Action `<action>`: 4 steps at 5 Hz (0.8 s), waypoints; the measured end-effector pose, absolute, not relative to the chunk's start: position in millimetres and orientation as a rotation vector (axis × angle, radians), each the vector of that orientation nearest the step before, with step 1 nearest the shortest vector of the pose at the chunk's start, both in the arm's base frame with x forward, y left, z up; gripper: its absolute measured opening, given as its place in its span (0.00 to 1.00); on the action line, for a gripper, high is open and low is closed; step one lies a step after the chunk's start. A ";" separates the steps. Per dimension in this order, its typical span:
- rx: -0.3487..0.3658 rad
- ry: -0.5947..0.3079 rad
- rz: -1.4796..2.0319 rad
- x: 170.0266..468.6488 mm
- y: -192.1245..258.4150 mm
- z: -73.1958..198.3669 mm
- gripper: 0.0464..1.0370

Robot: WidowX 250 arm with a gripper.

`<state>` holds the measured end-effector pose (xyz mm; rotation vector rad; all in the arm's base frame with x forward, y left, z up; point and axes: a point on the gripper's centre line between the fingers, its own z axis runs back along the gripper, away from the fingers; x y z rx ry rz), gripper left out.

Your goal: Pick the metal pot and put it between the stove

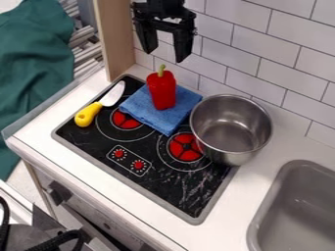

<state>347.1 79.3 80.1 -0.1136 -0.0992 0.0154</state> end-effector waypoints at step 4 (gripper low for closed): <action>-0.180 -0.109 -0.086 308.6 10.6 69.2 0.97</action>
